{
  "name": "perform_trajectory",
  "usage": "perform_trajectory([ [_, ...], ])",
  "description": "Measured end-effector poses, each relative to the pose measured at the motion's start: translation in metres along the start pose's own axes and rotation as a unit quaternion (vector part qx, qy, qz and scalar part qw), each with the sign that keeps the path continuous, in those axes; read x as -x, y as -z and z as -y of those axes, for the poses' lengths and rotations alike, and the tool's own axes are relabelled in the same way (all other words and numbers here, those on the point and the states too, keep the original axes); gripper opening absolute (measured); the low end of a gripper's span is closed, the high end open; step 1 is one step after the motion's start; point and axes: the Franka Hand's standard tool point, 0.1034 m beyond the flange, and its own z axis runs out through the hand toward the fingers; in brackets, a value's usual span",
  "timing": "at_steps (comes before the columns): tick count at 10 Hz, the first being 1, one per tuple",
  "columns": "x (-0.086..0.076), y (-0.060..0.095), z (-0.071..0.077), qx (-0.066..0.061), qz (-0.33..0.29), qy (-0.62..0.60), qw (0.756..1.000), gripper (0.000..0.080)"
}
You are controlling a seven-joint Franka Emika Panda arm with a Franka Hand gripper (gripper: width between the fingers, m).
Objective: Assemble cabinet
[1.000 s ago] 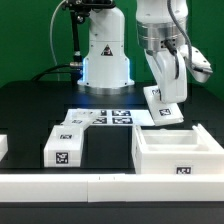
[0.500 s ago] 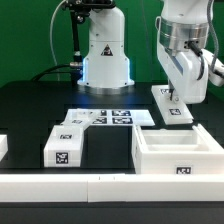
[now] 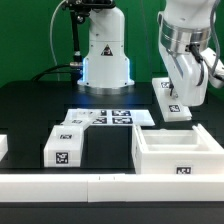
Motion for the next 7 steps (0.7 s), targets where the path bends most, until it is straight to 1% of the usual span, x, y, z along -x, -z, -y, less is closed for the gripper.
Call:
perform_trajectory([
  [1,-0.0019,0.0,0.0019,0.025,0.0,0.0,1.0,0.0064],
  [2,-0.0011,-0.0008,0.0046,0.025,-0.002,0.001,1.0,0.0064],
  [3,-0.0008,-0.0012,0.0043,0.025,-0.002,0.001,1.0,0.0064],
  [4,-0.0008,-0.0012,0.0052,0.022,-0.002,0.001,1.0,0.0064],
  [5,-0.0003,-0.0008,0.009,0.007,-0.003,0.002,1.0,0.0064],
  [6,-0.0003,-0.0016,0.0086,0.007,-0.004,0.002,1.0,0.0064],
  [7,-0.001,-0.0004,0.0107,-0.003,-0.003,-0.002,1.0,0.0064],
])
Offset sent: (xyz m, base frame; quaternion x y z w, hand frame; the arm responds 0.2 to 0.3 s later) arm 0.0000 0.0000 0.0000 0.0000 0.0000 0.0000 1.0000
